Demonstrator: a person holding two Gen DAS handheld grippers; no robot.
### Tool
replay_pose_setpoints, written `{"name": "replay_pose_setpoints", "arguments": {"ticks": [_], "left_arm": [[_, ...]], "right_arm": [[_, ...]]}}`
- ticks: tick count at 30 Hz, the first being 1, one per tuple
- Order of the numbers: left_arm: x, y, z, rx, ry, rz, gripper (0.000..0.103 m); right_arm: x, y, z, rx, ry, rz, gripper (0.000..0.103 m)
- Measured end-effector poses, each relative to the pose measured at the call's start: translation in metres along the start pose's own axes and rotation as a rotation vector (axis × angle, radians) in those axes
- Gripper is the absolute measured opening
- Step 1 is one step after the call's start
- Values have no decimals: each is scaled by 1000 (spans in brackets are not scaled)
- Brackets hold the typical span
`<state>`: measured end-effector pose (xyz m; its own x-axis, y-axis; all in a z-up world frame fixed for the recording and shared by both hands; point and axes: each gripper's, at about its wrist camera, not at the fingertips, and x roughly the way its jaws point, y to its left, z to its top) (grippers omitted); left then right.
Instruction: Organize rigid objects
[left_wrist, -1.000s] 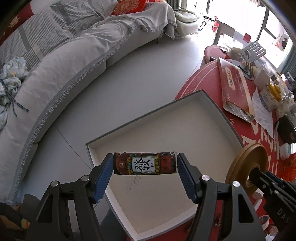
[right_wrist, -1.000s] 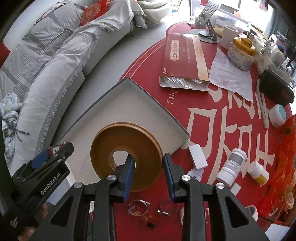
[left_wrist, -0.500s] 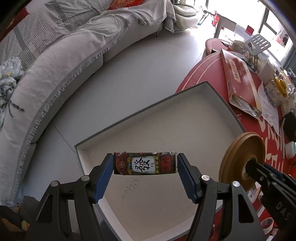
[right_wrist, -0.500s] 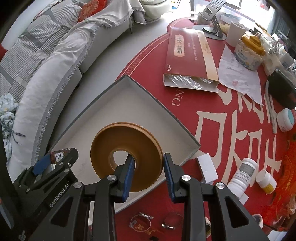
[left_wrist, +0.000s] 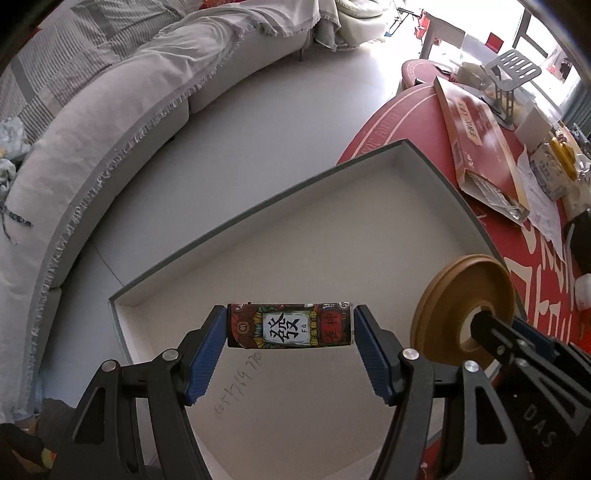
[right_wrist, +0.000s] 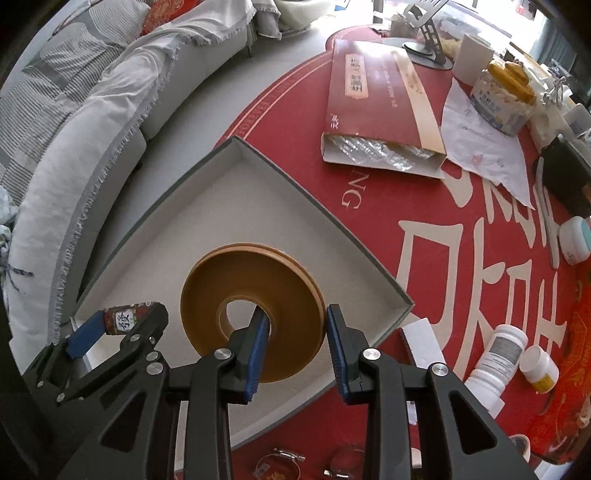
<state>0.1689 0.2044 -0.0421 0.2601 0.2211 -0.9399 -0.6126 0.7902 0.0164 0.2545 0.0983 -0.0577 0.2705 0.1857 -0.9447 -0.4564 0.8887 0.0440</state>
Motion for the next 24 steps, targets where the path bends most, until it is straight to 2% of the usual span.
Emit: {"name": "replay_pose_setpoints", "arguments": {"ticks": [4, 6, 7, 9, 10, 12, 14, 16, 24], "left_arm": [[6, 2, -1, -5, 2, 6, 72], [9, 3, 0, -15, 15, -9, 82], [10, 5, 0, -20, 25, -14, 82], [13, 8, 1, -28, 41, -29, 86], [14, 9, 0, -30, 46, -41, 89], [12, 11, -2, -33, 40, -27, 103], [6, 13, -5, -29, 25, -24, 103], [2, 14, -8, -17, 15, -22, 103], [-13, 11, -21, 33, 3, -23, 103]], "right_arm": [[6, -1, 1, -6, 9, -17, 33], [5, -1, 1, -19, 12, -25, 36], [4, 0, 1, -19, 8, -28, 49], [1, -2, 0, -11, -7, -54, 68], [-1, -4, 0, -11, -16, -58, 71], [-4, -6, -1, -16, -16, -55, 71], [-8, -9, -4, -14, -12, -58, 71], [-12, -13, -9, -6, -8, -56, 89], [-27, -19, -32, 30, 1, -42, 90]]}}
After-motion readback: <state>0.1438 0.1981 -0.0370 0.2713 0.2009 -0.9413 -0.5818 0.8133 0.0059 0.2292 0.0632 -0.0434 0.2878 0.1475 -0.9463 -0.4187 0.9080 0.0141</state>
